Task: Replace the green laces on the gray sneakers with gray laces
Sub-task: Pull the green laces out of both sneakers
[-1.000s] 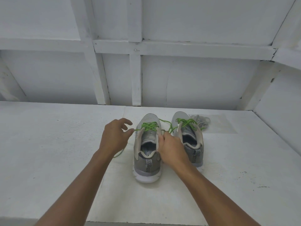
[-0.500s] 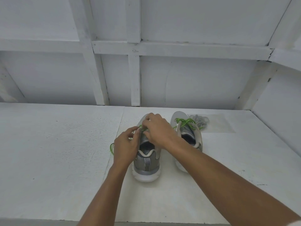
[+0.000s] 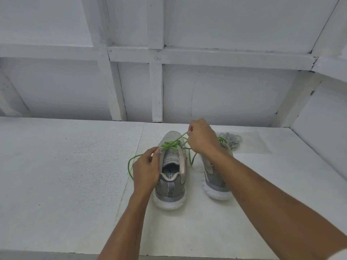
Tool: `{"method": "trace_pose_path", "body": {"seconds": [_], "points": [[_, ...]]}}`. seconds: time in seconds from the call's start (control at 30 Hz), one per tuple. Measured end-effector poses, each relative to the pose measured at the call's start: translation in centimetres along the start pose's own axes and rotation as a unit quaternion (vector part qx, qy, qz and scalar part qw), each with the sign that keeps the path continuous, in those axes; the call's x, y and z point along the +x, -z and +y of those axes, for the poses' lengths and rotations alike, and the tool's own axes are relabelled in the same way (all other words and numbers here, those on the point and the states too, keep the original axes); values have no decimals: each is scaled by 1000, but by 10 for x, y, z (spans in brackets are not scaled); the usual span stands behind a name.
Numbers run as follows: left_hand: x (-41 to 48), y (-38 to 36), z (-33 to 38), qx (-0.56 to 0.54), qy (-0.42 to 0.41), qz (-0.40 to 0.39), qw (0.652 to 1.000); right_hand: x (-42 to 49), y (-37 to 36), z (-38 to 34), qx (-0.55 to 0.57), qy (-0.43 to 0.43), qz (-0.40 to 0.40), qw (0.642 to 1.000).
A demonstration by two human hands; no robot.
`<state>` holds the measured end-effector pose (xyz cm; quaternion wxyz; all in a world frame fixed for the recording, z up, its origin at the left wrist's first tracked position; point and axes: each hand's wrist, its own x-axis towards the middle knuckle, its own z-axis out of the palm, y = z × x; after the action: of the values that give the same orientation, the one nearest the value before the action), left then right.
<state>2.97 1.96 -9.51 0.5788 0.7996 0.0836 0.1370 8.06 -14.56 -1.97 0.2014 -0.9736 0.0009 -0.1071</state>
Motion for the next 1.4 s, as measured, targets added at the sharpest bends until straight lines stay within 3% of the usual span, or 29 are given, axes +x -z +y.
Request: {"method": "trace_pose_path", "body": {"seconds": [0.13, 0.23, 0.33, 0.47, 0.6, 0.7, 0.83, 0.97, 1.2, 1.3, 1.4], "points": [[-1, -2, -2, -8, 4, 11, 1000, -11, -10, -15, 20, 66, -47, 997], [-3, -3, -1, -14, 2, 13, 1000, -17, -22, -28, -38, 141, -86, 986], [-6, -4, 2, -24, -2, 17, 1000, -20, -31, -31, -96, 174, -54, 978], [-6, -4, 2, -21, -4, 21, 1000, -16, -20, -26, -106, 161, -16, 981], [-7, -4, 2, -26, -2, 21, 999, -1, 6, -8, -121, 72, 48, 989], [-7, -4, 2, -32, 0, 21, 999, 3, 12, 1, -128, 29, 43, 990], [-6, -4, 0, -33, 2, 24, 999, -6, 2, -10, -45, 77, -12, 996], [-7, -4, 2, -34, 1, 23, 999, -20, -19, -27, -77, 142, -98, 982], [-8, -2, 3, -41, 6, 22, 999, -16, -11, -27, -140, 124, -40, 982], [-8, -3, 2, -42, 4, 24, 999, -10, 1, -20, -113, 129, -14, 985], [-8, -3, 2, -44, 10, 22, 999, -13, -4, -19, -68, 162, -54, 983]]}}
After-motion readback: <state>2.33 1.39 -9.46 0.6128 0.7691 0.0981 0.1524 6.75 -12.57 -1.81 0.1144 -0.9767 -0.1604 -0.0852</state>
